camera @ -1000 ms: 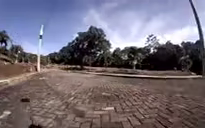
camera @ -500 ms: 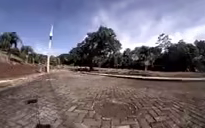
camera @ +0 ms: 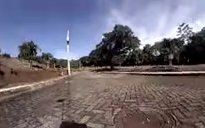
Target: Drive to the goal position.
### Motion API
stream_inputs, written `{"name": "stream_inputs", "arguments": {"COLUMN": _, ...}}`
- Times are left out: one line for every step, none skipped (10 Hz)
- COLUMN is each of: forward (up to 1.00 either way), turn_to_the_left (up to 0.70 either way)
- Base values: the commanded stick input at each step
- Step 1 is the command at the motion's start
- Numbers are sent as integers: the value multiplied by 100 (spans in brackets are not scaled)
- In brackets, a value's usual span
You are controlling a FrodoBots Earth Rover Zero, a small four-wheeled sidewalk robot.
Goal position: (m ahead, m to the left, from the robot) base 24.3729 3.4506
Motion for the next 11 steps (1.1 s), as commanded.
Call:
{"name": "stream_inputs", "arguments": {"forward": 100, "turn_to_the_left": 0}}
{"name": "stream_inputs", "arguments": {"forward": 100, "turn_to_the_left": 0}}
{"name": "stream_inputs", "arguments": {"forward": 100, "turn_to_the_left": 0}}
{"name": "stream_inputs", "arguments": {"forward": 100, "turn_to_the_left": 0}}
{"name": "stream_inputs", "arguments": {"forward": 100, "turn_to_the_left": 0}}
{"name": "stream_inputs", "arguments": {"forward": 100, "turn_to_the_left": 0}}
{"name": "stream_inputs", "arguments": {"forward": 100, "turn_to_the_left": 0}}
{"name": "stream_inputs", "arguments": {"forward": 100, "turn_to_the_left": 0}}
{"name": "stream_inputs", "arguments": {"forward": 100, "turn_to_the_left": 0}}
{"name": "stream_inputs", "arguments": {"forward": 100, "turn_to_the_left": 0}}
{"name": "stream_inputs", "arguments": {"forward": 100, "turn_to_the_left": 0}}
